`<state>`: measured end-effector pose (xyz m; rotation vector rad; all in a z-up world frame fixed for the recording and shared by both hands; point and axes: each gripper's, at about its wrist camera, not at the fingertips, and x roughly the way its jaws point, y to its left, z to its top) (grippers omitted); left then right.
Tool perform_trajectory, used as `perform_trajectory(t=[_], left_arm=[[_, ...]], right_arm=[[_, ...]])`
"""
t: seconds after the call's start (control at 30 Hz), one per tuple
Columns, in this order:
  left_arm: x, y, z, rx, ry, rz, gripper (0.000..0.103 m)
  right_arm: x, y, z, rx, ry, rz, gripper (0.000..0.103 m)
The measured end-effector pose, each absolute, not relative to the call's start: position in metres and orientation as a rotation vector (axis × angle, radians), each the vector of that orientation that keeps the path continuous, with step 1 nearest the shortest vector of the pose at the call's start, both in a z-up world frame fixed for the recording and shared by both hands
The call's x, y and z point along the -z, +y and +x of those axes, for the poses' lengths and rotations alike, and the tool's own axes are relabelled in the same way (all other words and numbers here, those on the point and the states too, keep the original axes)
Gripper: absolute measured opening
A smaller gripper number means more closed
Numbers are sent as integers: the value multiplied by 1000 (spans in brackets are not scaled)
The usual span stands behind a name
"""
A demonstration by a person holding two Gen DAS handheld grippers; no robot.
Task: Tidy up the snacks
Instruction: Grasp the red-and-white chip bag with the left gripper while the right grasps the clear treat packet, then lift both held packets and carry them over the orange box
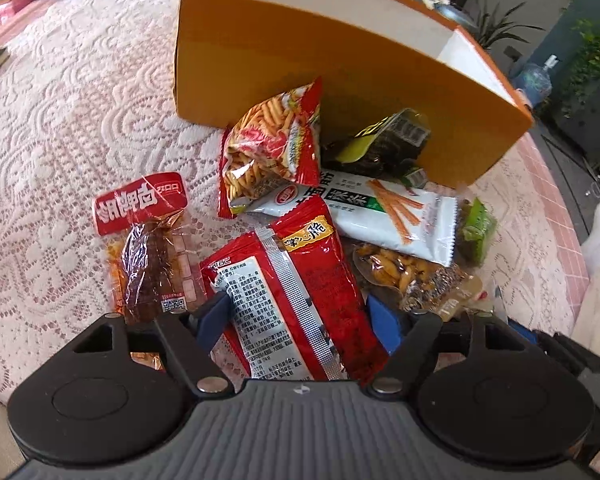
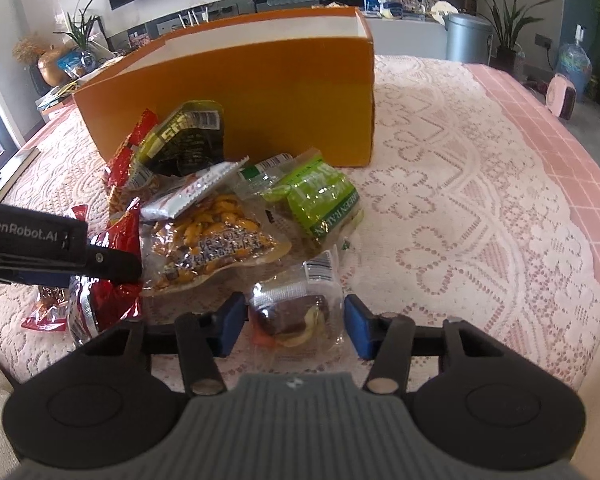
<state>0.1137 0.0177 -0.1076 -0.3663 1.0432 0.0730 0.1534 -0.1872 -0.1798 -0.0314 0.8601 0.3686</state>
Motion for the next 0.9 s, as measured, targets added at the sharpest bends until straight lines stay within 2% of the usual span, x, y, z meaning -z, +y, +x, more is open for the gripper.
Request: perform_trajectory(t=[0.47, 0.9], left_arm=[[45, 20, 68, -28, 831, -300, 84], [-13, 21, 76, -53, 629, -164, 84]], right_arm=[[159, -191, 128, -361, 776, -69, 47], [75, -183, 121, -451, 603, -80, 46]])
